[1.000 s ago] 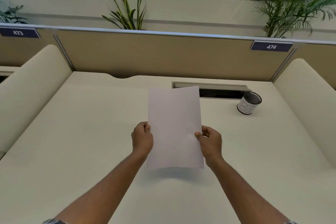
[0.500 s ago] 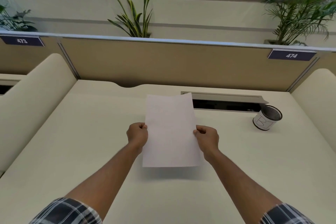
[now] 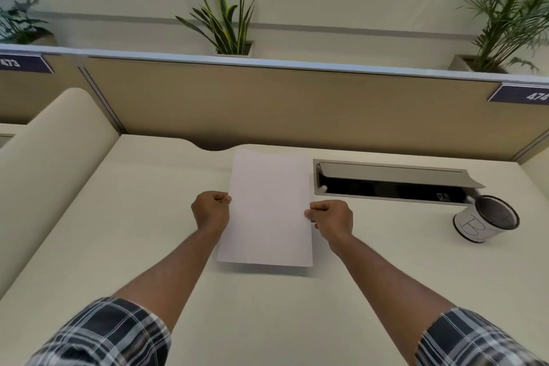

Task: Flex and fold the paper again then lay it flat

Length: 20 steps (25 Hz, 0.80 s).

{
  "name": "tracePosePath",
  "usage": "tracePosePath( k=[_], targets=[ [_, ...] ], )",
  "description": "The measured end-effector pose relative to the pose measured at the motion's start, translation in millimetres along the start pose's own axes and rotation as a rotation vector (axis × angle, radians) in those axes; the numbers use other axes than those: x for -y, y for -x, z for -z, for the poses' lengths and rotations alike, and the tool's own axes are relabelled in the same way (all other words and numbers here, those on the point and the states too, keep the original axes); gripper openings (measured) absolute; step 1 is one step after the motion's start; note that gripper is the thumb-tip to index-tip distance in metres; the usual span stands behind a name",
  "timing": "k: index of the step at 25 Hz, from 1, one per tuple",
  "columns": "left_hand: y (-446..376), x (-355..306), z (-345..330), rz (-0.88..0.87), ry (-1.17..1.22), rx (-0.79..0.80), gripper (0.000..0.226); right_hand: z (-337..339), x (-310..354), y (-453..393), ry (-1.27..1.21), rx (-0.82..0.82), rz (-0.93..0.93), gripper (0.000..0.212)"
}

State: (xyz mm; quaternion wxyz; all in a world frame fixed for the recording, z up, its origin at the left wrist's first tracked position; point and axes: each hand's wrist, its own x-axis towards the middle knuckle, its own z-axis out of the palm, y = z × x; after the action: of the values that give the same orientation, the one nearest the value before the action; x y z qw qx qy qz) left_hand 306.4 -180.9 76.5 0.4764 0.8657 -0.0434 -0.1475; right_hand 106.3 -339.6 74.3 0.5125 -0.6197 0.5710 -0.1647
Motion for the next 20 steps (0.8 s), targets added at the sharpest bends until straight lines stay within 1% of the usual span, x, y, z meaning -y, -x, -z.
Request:
tracePosePath(
  k=[5, 10, 14, 20],
  targets=[
    [-52, 6, -13, -0.014, -0.035, -0.014, 0.010, -38, 12, -38, 0.047, 0.011, 0.017, 0.019],
    [-92, 11, -24, -0.028, -0.094, 0.012, 0.009, -67, 17, -72, 0.087, 0.014, 0.027, 0.018],
    [-112, 13, -28, -0.071, -0.152, 0.036, 0.008, -80, 13, -85, 0.108, 0.033, 0.018, 0.016],
    [-123, 19, -36, -0.097, -0.205, 0.018, 0.008, -83, 8, -93, 0.084, 0.021, 0.027, 0.017]
  ],
)
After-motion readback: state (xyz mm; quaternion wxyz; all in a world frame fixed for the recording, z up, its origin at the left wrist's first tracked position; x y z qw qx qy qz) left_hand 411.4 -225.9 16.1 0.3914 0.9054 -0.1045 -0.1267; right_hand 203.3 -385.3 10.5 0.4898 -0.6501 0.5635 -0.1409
